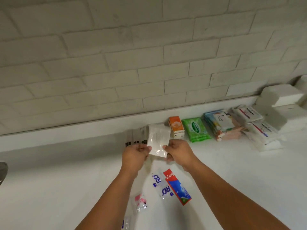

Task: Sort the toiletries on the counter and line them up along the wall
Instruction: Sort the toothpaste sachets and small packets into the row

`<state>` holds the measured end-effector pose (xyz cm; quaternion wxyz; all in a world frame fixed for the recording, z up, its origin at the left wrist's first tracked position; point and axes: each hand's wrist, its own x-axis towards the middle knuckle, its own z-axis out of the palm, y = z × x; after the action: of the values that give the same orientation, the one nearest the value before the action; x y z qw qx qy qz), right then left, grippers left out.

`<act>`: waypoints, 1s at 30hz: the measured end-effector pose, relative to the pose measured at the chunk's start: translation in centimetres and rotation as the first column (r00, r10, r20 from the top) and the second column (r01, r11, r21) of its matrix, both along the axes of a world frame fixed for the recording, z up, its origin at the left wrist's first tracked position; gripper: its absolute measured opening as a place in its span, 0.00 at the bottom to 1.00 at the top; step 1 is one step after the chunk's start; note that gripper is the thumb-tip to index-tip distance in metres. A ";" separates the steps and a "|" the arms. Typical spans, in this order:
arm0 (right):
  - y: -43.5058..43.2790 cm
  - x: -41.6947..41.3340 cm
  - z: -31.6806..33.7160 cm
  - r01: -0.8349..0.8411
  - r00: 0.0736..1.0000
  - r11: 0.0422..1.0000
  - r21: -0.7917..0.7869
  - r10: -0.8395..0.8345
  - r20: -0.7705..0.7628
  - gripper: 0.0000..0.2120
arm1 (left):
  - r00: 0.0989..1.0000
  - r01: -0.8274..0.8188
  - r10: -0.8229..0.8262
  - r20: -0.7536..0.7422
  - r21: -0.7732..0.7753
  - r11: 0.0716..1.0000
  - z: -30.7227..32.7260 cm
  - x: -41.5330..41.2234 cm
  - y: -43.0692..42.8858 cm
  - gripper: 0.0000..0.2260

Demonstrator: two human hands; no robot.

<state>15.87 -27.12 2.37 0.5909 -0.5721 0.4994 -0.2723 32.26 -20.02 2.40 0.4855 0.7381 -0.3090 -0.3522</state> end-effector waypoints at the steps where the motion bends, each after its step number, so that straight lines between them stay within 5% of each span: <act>1: -0.9 0.4 0.0 0.007 0.999 0.999 -0.038 -0.009 -0.047 0.04 | 1.000 -0.017 0.017 0.007 0.011 1.000 -0.2 -0.1 -1.3 0.06; 8: -5.9 3.4 -0.7 -0.132 0.916 0.948 -0.291 0.004 -0.402 0.16 | 0.988 -0.150 0.153 -0.031 0.087 0.985 -2.0 0.7 -7.5 0.05; 16: -6.5 4.1 -3.3 -0.135 0.890 0.984 -0.115 0.069 -0.450 0.18 | 0.979 -0.169 0.142 0.147 0.191 0.967 -4.3 0.4 -10.4 0.10; 22: -7.3 4.4 -4.3 -0.277 0.844 0.956 -0.094 0.196 -0.499 0.18 | 0.919 -0.146 0.042 0.393 0.240 0.960 -5.2 0.3 -10.7 0.08; 30: -7.6 4.7 -4.6 -0.276 0.851 0.957 -0.088 0.201 -0.485 0.24 | 0.859 -0.100 -0.072 0.507 0.305 0.947 -5.4 -0.1 -11.4 0.10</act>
<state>20.61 -34.70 -2.18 0.4349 -0.7224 0.5305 -0.0871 32.12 -31.45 -3.04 0.2620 0.8760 -0.3601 -0.1851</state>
